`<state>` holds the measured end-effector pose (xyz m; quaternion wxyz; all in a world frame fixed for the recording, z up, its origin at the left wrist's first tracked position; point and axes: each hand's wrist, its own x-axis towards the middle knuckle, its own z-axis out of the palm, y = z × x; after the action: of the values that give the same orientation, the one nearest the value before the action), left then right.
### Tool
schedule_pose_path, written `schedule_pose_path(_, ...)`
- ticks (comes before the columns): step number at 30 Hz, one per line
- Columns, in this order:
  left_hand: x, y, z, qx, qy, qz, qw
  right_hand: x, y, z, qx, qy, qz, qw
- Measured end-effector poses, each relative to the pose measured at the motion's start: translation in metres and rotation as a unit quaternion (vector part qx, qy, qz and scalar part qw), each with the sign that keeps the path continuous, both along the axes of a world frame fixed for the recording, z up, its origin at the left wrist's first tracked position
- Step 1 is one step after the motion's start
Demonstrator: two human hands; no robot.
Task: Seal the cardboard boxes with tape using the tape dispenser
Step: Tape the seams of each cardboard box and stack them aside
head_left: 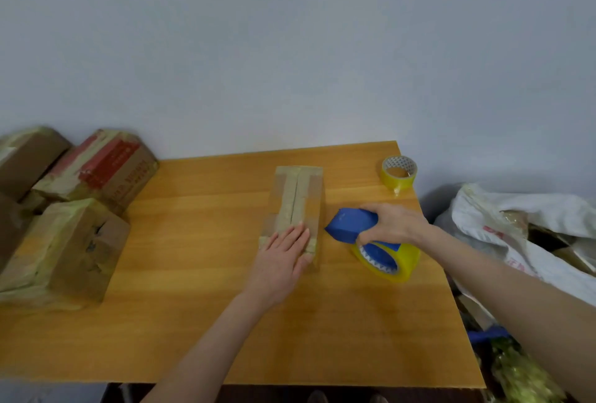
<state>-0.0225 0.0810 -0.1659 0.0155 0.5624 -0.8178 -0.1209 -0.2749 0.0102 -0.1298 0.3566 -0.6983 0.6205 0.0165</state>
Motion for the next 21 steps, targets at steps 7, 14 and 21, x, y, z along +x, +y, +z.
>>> schedule_pose_path(7, 0.008, -0.022, 0.015, -0.067, 0.133, 0.172, 0.974, -0.017, 0.005, -0.036, 0.048, -0.268, -0.345, 0.898)
schedule_pose_path(14, 0.014, -0.025, 0.012, 0.035, 0.24, 0.269, 0.932, -0.033, 0.009, -0.078, 0.14, -0.326, -0.464, 0.812)
schedule_pose_path(21, 0.014, -0.02, 0.013, 0.073, 0.305, 0.336, 0.888, -0.042, 0.006, -0.081, 0.039, -0.169, -0.402, 0.899)
